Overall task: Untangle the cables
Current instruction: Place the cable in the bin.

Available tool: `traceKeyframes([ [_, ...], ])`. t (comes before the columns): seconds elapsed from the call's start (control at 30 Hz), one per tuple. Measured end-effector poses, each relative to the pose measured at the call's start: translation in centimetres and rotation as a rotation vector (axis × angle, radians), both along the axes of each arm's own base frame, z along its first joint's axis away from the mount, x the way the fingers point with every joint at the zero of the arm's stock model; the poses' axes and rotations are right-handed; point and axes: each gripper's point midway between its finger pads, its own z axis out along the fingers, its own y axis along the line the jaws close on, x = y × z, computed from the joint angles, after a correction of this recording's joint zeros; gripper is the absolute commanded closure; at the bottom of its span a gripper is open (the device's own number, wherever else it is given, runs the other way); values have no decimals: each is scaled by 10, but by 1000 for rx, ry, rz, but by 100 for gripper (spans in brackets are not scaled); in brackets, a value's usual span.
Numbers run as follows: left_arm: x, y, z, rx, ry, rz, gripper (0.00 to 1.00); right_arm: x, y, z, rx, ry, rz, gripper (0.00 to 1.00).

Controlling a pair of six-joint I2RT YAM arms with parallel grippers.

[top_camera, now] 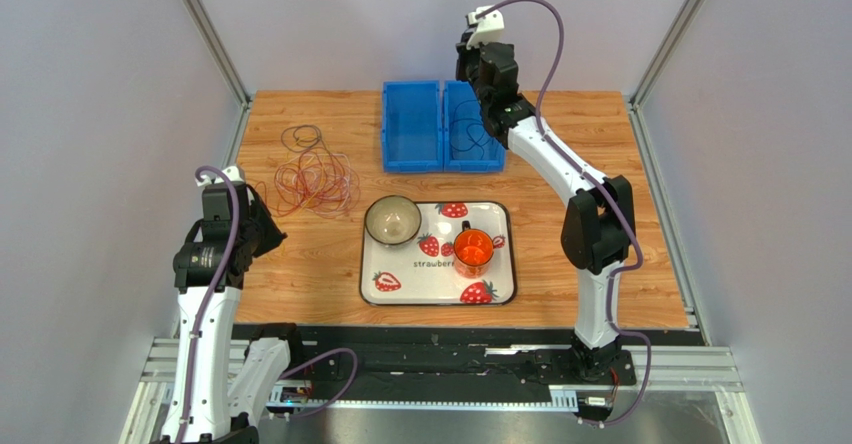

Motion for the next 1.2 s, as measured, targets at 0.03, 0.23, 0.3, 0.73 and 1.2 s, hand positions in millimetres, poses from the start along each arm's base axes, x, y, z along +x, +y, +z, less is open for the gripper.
traceKeyframes([
  [0.03, 0, 0, 0, 0, -1, 0, 100, -2, -1, -6, 9, 16, 1, 100],
  [0.23, 0, 0, 0, 0, -1, 0, 100, -7, -1, -41, 50, 98, 18, 100],
  [0.3, 0, 0, 0, 0, -1, 0, 100, -8, -1, -54, 59, 128, 27, 100],
  [0.73, 0, 0, 0, 0, -2, 0, 100, -4, 7, -106, 106, 265, 79, 100],
  [1.2, 0, 0, 0, 0, -2, 0, 100, -15, -5, -208, 76, 557, 25, 100],
])
